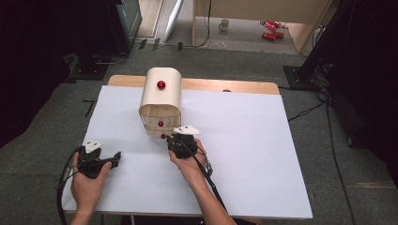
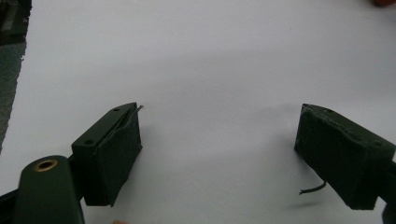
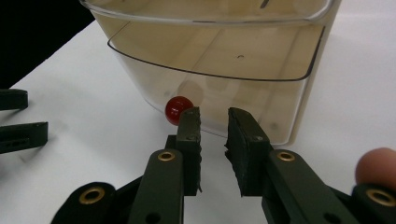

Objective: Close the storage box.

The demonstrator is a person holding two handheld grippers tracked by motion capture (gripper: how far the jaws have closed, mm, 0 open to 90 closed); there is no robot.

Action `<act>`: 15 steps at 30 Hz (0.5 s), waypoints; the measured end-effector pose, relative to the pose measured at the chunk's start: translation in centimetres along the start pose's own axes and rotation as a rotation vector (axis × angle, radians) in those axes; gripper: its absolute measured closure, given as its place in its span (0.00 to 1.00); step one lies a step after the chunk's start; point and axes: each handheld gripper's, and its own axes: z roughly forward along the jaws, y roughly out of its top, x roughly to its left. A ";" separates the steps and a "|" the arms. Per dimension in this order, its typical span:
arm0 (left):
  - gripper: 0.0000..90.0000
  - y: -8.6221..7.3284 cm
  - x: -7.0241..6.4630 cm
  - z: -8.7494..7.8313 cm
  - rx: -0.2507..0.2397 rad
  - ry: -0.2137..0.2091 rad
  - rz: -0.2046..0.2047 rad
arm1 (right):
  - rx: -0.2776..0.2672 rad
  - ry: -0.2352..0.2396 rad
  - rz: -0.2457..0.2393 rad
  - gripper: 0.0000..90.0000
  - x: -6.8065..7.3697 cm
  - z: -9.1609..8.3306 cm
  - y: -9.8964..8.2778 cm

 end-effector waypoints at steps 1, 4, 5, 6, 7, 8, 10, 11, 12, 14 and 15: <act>0.16 0.0 0.0 0.0 0.000 0.000 0.000 | 0.000 0.000 -0.007 0.84 0.0 0.0 0.0; 0.16 0.0 0.0 0.0 0.000 0.000 0.000 | -0.001 0.001 -0.002 0.82 -0.1 -0.1 0.0; 0.16 0.0 0.0 0.0 0.000 -0.001 0.000 | -0.004 0.002 0.001 0.81 -0.1 -0.1 0.0; 0.16 0.0 0.0 0.0 0.000 0.000 0.000 | -0.006 0.004 0.002 0.79 -0.2 -0.2 0.0; 0.16 0.0 0.0 0.0 0.000 -0.001 0.000 | -0.007 0.006 0.003 0.77 -0.2 -0.3 0.0; 0.16 0.0 0.0 0.0 0.000 -0.001 0.000 | -0.008 0.010 0.002 0.75 -0.3 -0.4 0.0; 0.16 0.0 0.0 0.0 0.000 -0.001 0.000 | -0.010 0.010 -0.006 0.65 -0.5 -0.7 0.0; 0.16 0.0 0.0 0.0 0.000 -0.001 0.000 | -0.010 0.013 -0.010 0.58 -0.5 -0.8 0.0; 0.16 0.0 0.0 0.0 0.000 -0.001 -0.001 | -0.012 0.017 -0.014 0.49 -0.6 -0.9 0.1; 0.16 0.0 0.0 0.0 0.000 -0.001 -0.001 | -0.007 0.017 -0.037 0.35 -0.8 -1.3 0.2; 0.16 0.0 0.0 0.0 0.000 0.000 -0.001 | 0.002 0.005 -0.057 0.26 -0.9 -1.5 0.2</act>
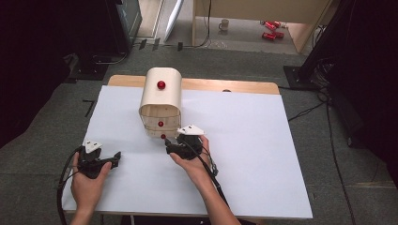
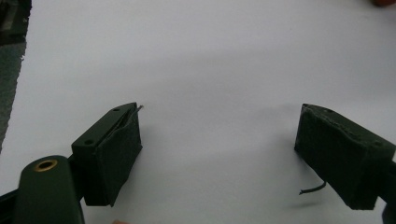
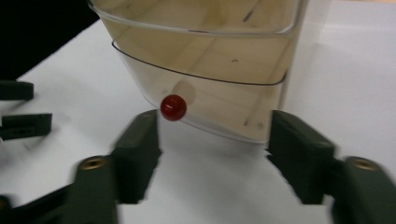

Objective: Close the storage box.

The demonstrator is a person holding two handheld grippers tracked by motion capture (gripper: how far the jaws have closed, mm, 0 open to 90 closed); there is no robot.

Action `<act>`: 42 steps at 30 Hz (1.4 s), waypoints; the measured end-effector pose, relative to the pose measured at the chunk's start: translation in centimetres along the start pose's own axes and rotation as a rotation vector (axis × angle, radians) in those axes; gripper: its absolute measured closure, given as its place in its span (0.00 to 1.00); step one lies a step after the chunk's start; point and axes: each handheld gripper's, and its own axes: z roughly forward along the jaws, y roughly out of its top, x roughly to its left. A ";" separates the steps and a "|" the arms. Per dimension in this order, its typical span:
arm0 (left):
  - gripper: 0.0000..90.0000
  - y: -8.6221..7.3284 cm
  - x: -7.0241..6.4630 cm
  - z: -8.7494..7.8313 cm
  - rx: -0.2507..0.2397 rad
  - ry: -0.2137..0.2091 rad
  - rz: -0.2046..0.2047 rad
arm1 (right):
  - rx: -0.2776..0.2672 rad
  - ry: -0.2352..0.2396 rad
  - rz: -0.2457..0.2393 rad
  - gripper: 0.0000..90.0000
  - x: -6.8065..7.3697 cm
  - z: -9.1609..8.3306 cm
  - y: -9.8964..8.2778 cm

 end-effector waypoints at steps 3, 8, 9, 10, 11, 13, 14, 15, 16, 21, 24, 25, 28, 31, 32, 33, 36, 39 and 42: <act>0.16 0.0 0.0 0.0 0.000 0.000 0.001 | 0.020 -0.015 -0.016 0.11 -0.4 -0.5 -0.1; 0.16 0.0 0.0 0.0 0.000 0.001 0.001 | 0.013 -0.016 -0.025 0.00 -1.8 -1.7 -0.4; 0.16 0.0 0.0 0.0 0.000 0.000 0.001 | 0.010 -0.022 -0.026 0.00 -2.1 -2.0 -0.4; 0.16 0.0 0.0 0.0 0.000 0.000 0.001 | 0.010 -0.031 -0.026 0.00 -2.3 -2.2 -0.5; 0.16 0.0 0.0 0.0 0.000 0.000 0.001 | 0.010 -0.036 -0.026 0.00 -2.6 -2.5 -0.6; 0.16 0.0 0.0 0.0 0.000 0.000 0.001 | 0.014 -0.045 -0.024 0.00 -3.2 -3.0 -0.8; 0.16 0.0 0.0 0.0 0.000 0.000 0.001 | 0.017 -0.048 -0.024 0.00 -3.5 -3.2 -0.9; 0.16 0.0 0.0 0.0 0.000 0.000 0.001 | 0.018 -0.052 -0.025 0.00 -3.8 -3.4 -1.0; 0.16 0.0 0.0 0.0 0.000 0.000 0.001 | 0.021 -0.056 -0.025 0.00 -4.1 -3.6 -1.1; 0.16 0.0 0.0 0.0 0.000 0.001 0.001 | 0.012 -0.078 -0.003 0.00 -5.9 -5.0 -1.5; 0.16 0.0 0.0 0.0 0.000 0.001 0.001 | 0.011 -0.089 0.007 0.00 -6.9 -5.7 -1.8; 0.16 0.0 0.0 0.0 0.000 0.001 0.001 | 0.012 -0.094 0.007 0.00 -7.2 -6.0 -1.9; 0.16 0.0 0.0 0.0 0.000 0.002 0.003 | 0.016 -0.110 0.013 0.00 -8.3 -6.9 -2.3; 0.16 0.0 0.0 0.0 0.000 0.002 0.003 | 0.014 -0.130 0.024 0.00 -9.6 -7.8 -2.7; 0.16 0.0 0.0 0.0 -0.001 0.002 0.003 | 0.014 -0.135 0.029 0.00 -10.0 -8.2 -2.9; 0.16 0.0 0.0 0.0 0.000 0.002 0.003 | 0.016 -0.142 0.031 0.00 -10.3 -8.5 -3.0; 0.16 0.0 0.0 0.0 -0.001 0.003 0.003 | 0.012 -0.161 0.041 0.00 -11.5 -9.6 -3.4; 0.16 0.0 0.0 0.0 -0.001 0.003 0.004 | 0.011 -0.183 0.050 0.00 -12.6 -10.6 -3.9; 0.16 0.0 0.0 0.0 -0.001 0.003 0.004 | 0.012 -0.204 0.060 0.00 -13.7 -11.6 -4.5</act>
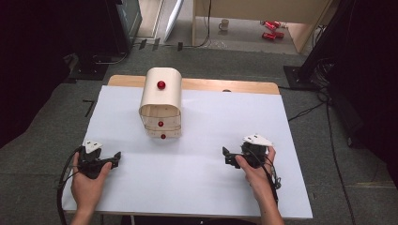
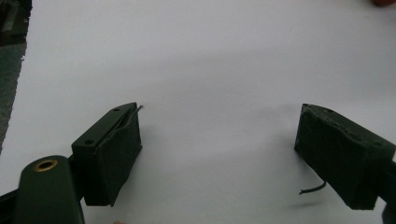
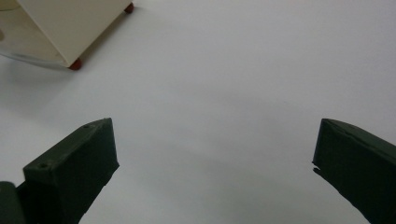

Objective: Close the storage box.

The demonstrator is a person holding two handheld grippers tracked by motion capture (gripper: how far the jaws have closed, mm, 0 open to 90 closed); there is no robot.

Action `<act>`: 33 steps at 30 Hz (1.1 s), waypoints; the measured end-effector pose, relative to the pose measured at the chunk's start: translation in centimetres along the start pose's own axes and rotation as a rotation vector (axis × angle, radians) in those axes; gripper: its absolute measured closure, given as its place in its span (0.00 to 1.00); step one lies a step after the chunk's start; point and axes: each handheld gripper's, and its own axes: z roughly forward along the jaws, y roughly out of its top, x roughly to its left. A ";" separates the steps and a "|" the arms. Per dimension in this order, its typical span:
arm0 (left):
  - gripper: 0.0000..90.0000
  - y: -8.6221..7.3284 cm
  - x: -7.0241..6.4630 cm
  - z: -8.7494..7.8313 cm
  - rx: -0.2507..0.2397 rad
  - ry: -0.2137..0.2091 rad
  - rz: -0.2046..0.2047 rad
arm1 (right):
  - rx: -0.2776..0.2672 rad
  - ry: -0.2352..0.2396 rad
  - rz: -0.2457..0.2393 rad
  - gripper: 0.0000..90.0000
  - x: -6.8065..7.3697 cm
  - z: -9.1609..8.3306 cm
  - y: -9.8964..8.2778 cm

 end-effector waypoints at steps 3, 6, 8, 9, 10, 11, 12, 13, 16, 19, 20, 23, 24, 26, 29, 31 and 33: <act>0.16 0.0 0.0 0.0 0.000 0.000 0.000 | 0.005 -0.020 0.006 0.00 -1.0 -0.6 -0.4; 0.16 0.0 0.0 0.0 0.000 0.000 0.000 | 0.004 -0.035 0.009 0.00 -2.0 -1.2 -0.9; 0.16 0.0 0.0 0.0 0.000 0.000 0.000 | 0.005 -0.047 0.016 0.00 -2.7 -1.6 -1.2; 0.16 0.0 0.0 0.0 0.000 0.000 0.000 | 0.004 -0.053 0.023 0.00 -3.1 -1.8 -1.3; 0.16 0.0 0.0 0.0 0.000 0.000 0.000 | 0.004 -0.060 0.027 0.00 -3.5 -2.0 -1.5; 0.16 0.0 0.0 0.0 0.000 0.000 0.000 | 0.005 -0.067 0.030 0.00 -3.8 -2.2 -1.7; 0.16 0.0 0.0 0.0 0.001 0.000 0.001 | 0.005 -0.074 0.036 0.00 -4.1 -2.4 -1.8; 0.16 0.0 0.0 0.0 0.001 0.000 0.001 | 0.002 -0.081 0.041 0.00 -4.6 -2.7 -2.1; 0.16 0.0 0.0 0.0 0.002 0.000 0.002 | 0.004 -0.103 0.060 0.00 -5.6 -3.3 -2.7; 0.16 0.0 0.0 0.0 0.001 0.000 0.001 | 0.010 -0.122 0.074 0.00 -6.7 -3.9 -3.4; 0.16 0.0 0.0 0.0 0.001 0.000 0.001 | 0.013 -0.125 0.076 0.00 -6.9 -4.0 -3.6; 0.16 0.0 0.0 0.0 0.000 0.001 0.001 | 0.022 -0.140 0.093 0.00 -7.9 -4.5 -4.5; 0.16 0.0 0.0 0.0 0.000 0.001 0.000 | 0.023 -0.146 0.096 0.00 -8.2 -4.6 -4.8; 0.16 0.0 0.0 0.0 0.001 0.001 0.002 | 0.030 -0.156 0.110 0.00 -8.8 -4.9 -5.3; 0.16 0.0 0.0 0.0 0.001 0.001 0.002 | 0.036 -0.170 0.127 0.00 -9.7 -5.3 -6.3; 0.16 0.0 0.0 0.0 0.001 0.001 0.002 | 0.040 -0.178 0.133 0.00 -10.1 -5.5 -6.8; 0.16 0.0 0.0 0.0 0.001 0.001 0.002 | 0.046 -0.186 0.144 0.00 -10.5 -5.8 -7.3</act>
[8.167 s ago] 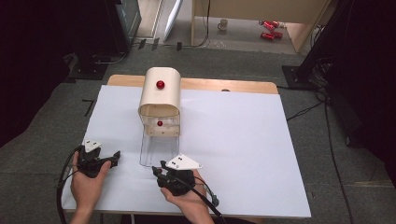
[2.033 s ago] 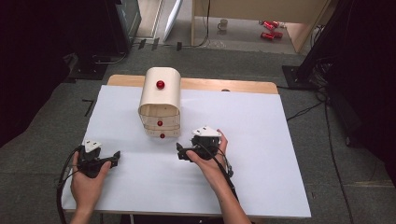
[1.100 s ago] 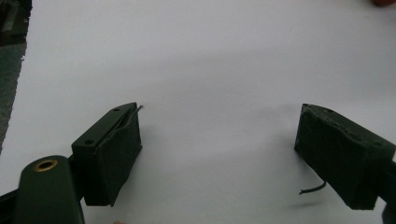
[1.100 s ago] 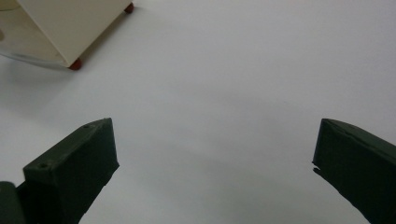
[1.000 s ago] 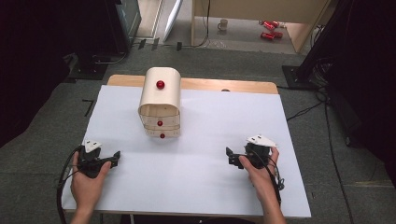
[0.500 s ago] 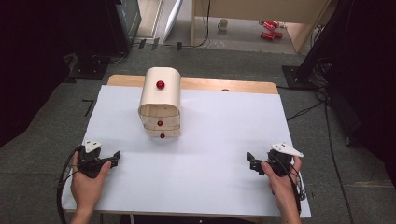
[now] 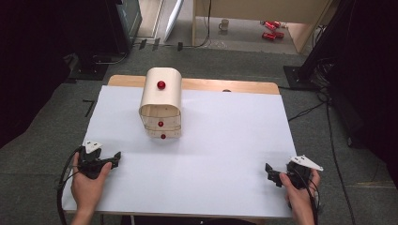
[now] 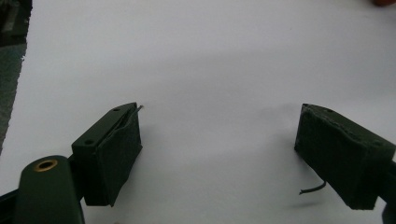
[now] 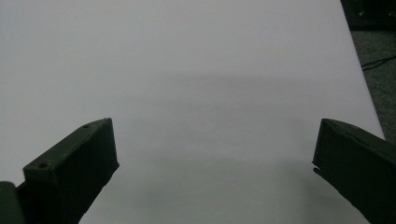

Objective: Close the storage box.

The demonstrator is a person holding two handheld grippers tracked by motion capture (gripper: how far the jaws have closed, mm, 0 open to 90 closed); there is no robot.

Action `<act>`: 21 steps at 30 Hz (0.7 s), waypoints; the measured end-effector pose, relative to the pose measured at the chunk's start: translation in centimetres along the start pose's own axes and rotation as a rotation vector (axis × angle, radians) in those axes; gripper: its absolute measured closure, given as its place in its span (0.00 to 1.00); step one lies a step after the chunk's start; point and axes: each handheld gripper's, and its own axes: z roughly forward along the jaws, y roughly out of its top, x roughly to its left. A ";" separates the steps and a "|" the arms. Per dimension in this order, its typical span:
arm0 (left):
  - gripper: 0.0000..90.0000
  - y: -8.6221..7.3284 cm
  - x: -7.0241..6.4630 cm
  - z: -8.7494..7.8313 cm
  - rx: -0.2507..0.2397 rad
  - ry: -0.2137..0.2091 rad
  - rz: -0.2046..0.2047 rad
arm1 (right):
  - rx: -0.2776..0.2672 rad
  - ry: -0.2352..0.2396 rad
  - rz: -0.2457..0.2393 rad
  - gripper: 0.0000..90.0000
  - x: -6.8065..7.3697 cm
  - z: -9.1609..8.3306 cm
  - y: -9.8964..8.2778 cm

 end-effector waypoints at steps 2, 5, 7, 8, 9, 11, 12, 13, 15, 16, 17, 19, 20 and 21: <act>0.16 0.0 0.0 0.0 0.000 0.000 0.000 | 0.011 -0.008 -0.001 0.00 -0.5 -0.2 -0.4; 0.16 0.0 0.0 0.0 0.000 0.000 0.000 | 0.027 -0.018 0.006 0.00 -1.0 -0.3 -1.1; 0.16 0.0 0.0 0.0 0.000 0.000 0.000 | 0.023 -0.025 -0.006 0.00 -0.9 -0.4 -1.4; 0.16 0.0 0.0 0.0 0.000 0.000 0.000 | 0.029 -0.044 -0.024 0.00 -0.7 -0.3 -1.4; 0.16 0.0 0.0 0.0 0.000 0.000 0.000 | 0.037 -0.060 -0.040 0.00 -0.4 -0.2 -1.4; 0.16 0.0 0.0 0.0 0.000 -0.001 0.000 | 0.047 -0.098 -0.075 0.00 0.1 0.0 -1.4; 0.16 0.0 0.0 0.0 -0.001 -0.001 0.000 | 0.047 -0.095 -0.069 0.00 0.1 0.0 -1.5; 0.16 0.0 0.0 0.0 0.000 0.000 0.000 | 0.044 -0.091 -0.063 0.00 0.0 0.0 -1.5; 0.16 0.0 0.0 0.0 -0.001 0.000 0.000 | 0.041 -0.092 -0.064 0.00 0.0 0.0 -1.6; 0.16 0.0 0.0 0.0 -0.001 0.000 0.000 | 0.040 -0.091 -0.064 0.00 0.0 0.0 -1.6; 0.16 0.0 0.0 0.0 -0.001 0.000 0.000 | 0.039 -0.092 -0.064 0.00 0.0 0.0 -1.6; 0.16 0.0 0.0 0.0 -0.001 0.000 0.000 | 0.036 -0.091 -0.064 0.00 0.0 0.0 -1.6; 0.16 0.0 0.0 0.0 -0.001 0.000 0.000 | 0.036 -0.091 -0.064 0.00 0.0 0.0 -1.6; 0.16 0.0 0.0 0.0 -0.001 0.000 0.000 | 0.036 -0.091 -0.065 0.00 0.0 0.0 -1.6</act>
